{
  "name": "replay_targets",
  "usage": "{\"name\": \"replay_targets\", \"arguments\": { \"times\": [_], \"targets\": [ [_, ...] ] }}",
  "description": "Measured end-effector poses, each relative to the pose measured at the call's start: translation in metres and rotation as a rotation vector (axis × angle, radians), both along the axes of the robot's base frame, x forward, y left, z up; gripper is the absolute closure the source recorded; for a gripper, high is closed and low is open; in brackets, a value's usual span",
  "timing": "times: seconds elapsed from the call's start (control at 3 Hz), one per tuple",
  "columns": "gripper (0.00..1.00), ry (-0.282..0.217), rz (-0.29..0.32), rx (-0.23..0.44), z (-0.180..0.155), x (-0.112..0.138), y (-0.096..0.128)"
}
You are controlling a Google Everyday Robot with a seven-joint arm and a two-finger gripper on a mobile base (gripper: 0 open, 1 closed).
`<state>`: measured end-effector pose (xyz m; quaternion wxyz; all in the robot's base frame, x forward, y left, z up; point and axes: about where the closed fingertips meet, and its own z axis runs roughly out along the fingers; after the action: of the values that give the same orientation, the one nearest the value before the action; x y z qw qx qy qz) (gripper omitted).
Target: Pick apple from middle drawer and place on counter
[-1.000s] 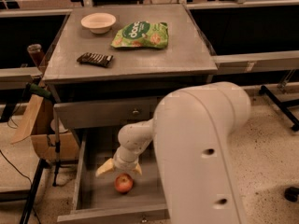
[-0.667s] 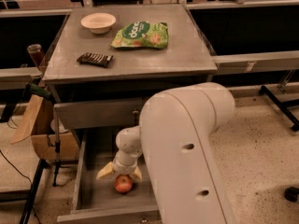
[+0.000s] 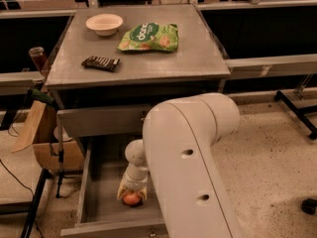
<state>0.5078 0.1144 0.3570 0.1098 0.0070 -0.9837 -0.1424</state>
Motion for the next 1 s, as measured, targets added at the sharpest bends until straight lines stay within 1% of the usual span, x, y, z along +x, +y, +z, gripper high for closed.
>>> {"name": "replay_targets", "arguments": {
  "times": [0.33, 0.67, 1.0],
  "targets": [
    [0.64, 0.002, -0.001, 0.000, 0.001, 0.000, 0.000],
    [0.87, 0.015, -0.002, 0.007, 0.006, 0.002, -0.012],
    [1.00, 0.014, 0.005, 0.023, 0.028, -0.001, -0.038]
  ]
}}
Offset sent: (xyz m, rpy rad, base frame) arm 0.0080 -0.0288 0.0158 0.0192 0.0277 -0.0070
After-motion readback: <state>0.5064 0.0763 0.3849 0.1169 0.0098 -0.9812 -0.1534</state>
